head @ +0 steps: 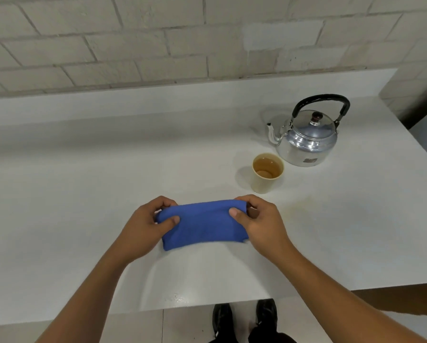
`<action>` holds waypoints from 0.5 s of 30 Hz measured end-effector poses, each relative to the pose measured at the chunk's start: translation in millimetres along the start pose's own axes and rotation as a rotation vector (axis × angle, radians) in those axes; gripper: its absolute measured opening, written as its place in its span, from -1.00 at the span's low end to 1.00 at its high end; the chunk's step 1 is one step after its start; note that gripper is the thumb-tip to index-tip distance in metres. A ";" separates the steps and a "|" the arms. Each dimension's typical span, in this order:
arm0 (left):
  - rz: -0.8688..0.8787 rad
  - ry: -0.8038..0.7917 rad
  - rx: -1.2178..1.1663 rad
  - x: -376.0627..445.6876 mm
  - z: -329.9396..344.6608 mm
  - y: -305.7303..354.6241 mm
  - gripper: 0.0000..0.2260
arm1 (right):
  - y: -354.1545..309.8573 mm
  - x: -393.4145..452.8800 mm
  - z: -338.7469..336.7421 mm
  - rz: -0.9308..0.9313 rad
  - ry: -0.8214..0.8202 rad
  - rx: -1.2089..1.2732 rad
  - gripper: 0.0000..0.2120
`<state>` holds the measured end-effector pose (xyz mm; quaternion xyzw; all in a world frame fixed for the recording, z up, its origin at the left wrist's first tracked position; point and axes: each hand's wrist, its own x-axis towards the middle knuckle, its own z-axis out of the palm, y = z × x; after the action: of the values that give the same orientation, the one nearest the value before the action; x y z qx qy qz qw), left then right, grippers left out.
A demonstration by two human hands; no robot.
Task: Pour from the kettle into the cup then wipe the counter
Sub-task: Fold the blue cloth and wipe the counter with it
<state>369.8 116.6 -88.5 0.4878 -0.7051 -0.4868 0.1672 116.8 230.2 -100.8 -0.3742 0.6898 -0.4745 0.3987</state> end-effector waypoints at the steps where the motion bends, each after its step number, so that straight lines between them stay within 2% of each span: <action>1: -0.003 -0.019 -0.011 -2.9 11.1 3.3 -0.80 | 5.7 -5.9 -11.8 0.009 0.018 -0.008 -0.89; 5: 0.006 -0.101 -0.036 -11.3 61.5 15.3 -0.73 | 26.5 -25.0 -60.9 0.081 0.109 -0.069 -0.87; 15: -0.010 -0.148 0.035 -18.1 163.6 43.9 -0.80 | 59.8 -39.6 -145.7 0.162 0.258 -0.214 -0.76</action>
<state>238.9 219.9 -123.8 0.4568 -0.7215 -0.5100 0.1035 -7.5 333.7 -116.3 -0.2938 0.8095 -0.4089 0.3020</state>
